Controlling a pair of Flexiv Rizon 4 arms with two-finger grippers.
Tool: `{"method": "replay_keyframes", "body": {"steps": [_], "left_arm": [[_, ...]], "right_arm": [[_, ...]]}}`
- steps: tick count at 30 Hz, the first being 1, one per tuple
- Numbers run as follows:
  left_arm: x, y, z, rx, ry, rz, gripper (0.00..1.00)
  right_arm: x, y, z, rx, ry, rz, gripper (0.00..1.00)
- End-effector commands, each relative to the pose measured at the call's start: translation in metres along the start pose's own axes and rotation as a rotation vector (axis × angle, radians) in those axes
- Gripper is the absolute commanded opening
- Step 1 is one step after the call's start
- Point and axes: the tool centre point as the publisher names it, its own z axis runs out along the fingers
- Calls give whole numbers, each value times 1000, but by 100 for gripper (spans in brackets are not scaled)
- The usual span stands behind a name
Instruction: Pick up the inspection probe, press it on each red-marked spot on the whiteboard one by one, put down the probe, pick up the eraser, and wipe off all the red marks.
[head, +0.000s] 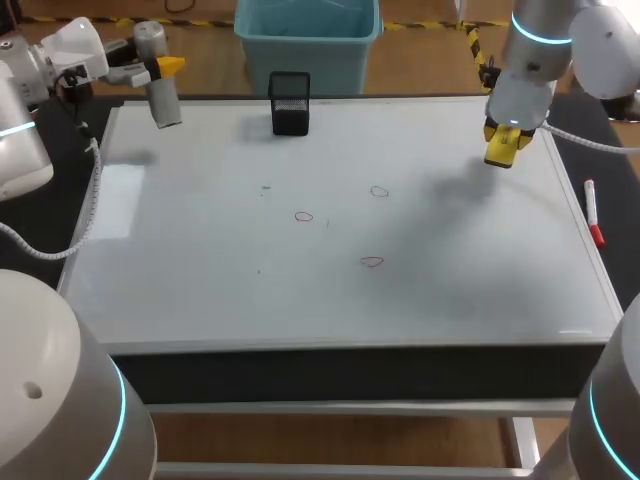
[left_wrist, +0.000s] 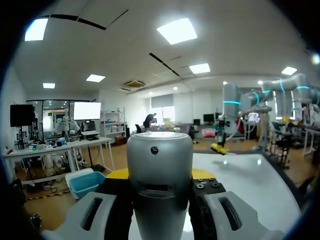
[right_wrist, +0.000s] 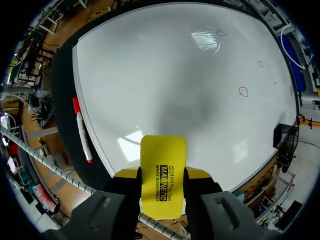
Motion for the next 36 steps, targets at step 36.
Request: {"method": "replay_keyframes", "body": {"steps": [36], "left_arm": [[229, -5, 111, 101, 583, -30, 0]], "right_arm": [[1, 0, -1, 1, 3, -2, 0]]}}
